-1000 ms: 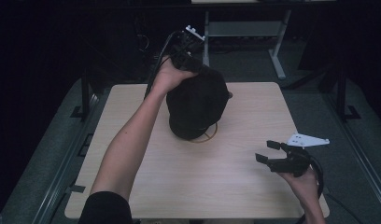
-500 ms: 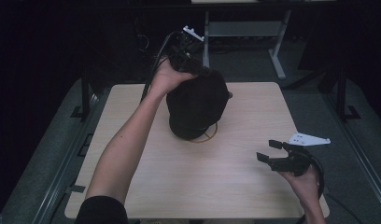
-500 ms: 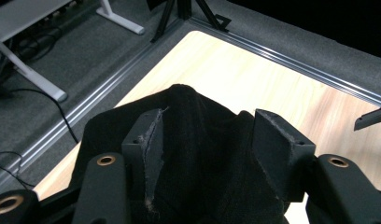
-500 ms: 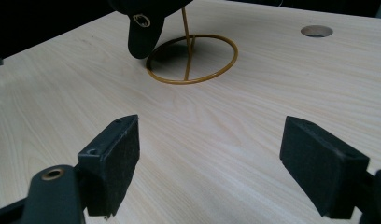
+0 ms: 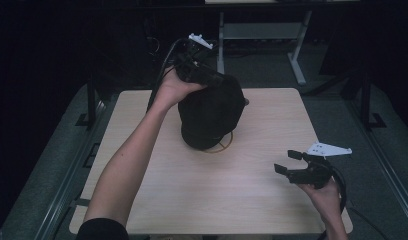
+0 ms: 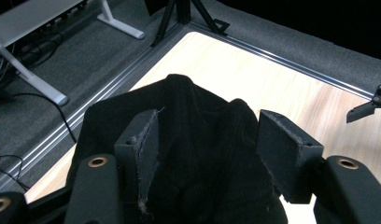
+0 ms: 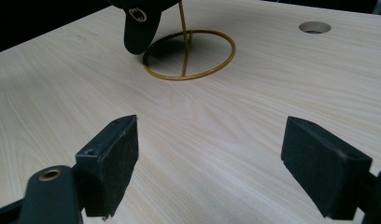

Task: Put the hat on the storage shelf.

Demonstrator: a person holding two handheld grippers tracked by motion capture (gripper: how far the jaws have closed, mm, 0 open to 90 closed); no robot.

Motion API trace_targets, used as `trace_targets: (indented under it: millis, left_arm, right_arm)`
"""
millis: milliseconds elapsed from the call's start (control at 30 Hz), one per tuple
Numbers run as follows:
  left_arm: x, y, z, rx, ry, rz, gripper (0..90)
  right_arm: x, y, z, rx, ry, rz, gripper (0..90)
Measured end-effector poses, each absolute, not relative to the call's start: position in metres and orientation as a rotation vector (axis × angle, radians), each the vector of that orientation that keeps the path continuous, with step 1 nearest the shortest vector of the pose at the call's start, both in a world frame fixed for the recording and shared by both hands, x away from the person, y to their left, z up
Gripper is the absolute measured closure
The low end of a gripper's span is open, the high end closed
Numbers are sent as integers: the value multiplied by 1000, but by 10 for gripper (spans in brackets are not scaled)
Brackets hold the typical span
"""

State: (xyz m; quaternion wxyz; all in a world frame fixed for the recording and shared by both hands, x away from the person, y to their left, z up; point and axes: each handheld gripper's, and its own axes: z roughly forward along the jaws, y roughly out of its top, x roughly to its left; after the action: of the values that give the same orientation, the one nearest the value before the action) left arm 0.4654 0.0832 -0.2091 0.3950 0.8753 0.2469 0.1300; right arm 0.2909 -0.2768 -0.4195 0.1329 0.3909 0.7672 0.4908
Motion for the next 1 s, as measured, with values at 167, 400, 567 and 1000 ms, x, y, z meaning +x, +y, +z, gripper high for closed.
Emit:
trace_targets:
  millis: [167, 400, 567, 1000]
  left_arm:
    - [460, 94, -212, 2202, 626, 331, 383]
    - [452, 104, -217, 2180, 628, 325, 371]
    - [445, 110, -218, 2176, 631, 334, 363]
    - [428, 125, -226, 2162, 629, 350, 341]
  right_arm:
    - [290, -274, -419, 1122, 2239, 1410, 185]
    - [290, -272, -419, 1114, 2246, 1402, 181]
    - [289, -271, -419, 1114, 2245, 1397, 180]
    - [289, -274, -418, 1125, 2219, 1387, 169]
